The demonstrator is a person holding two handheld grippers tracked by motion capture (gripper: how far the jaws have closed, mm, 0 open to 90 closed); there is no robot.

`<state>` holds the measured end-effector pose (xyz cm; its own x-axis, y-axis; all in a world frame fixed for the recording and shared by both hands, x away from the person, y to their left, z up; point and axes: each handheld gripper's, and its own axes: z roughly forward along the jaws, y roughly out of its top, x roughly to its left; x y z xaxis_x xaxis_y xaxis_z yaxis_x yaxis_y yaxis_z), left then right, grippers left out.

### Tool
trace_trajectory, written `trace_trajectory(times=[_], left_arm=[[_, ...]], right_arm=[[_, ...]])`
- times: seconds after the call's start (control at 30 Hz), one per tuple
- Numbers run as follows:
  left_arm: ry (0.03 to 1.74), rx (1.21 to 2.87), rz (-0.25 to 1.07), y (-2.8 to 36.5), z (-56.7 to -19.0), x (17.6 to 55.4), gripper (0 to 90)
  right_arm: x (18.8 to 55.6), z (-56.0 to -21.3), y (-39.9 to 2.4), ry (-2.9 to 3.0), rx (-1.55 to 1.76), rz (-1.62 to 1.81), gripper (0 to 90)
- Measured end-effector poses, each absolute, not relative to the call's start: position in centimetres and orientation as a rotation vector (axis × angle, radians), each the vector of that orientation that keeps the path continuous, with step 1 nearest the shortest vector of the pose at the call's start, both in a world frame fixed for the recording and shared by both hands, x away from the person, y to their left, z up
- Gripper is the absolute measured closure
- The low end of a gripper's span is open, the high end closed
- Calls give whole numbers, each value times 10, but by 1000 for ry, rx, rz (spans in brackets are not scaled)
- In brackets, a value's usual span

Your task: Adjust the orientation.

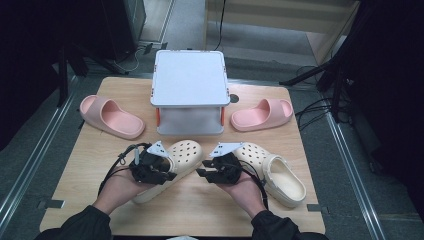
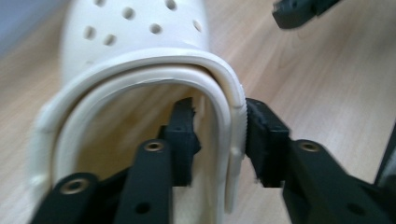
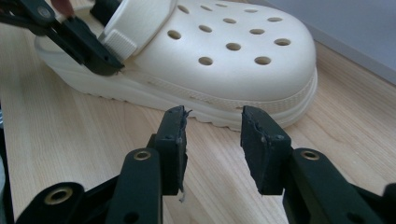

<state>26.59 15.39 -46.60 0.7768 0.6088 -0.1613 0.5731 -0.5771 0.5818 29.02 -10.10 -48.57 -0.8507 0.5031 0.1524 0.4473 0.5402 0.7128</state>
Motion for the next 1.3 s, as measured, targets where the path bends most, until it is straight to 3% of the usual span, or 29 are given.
trace_trajectory(times=[0.1, 0.13, 0.4, 0.57, 0.9, 1.0, 1.3], left_arm=[[873, 2304, 72, 165, -456, 261, 614], [870, 2298, 70, 170, -452, 260, 668], [967, 2267, 94, 209, -444, 260, 807], [1039, 2261, 112, 227, -451, 266, 844], [1177, 2243, 100, 244, -481, 291, 848], [1196, 2241, 95, 241, -490, 292, 809], [1196, 2228, 37, 240, -493, 286, 856]], right_arm=[[289, -485, -101, 2701, 840, 1219, 674], [289, -485, -102, 2703, 848, 1223, 701], [289, -486, -95, 2756, 835, 1222, 807], [289, -488, -89, 2775, 833, 1202, 858], [294, -494, -75, 2796, 829, 1158, 884], [297, -496, -72, 2801, 829, 1158, 884], [305, -500, -64, 2794, 816, 1115, 884]])
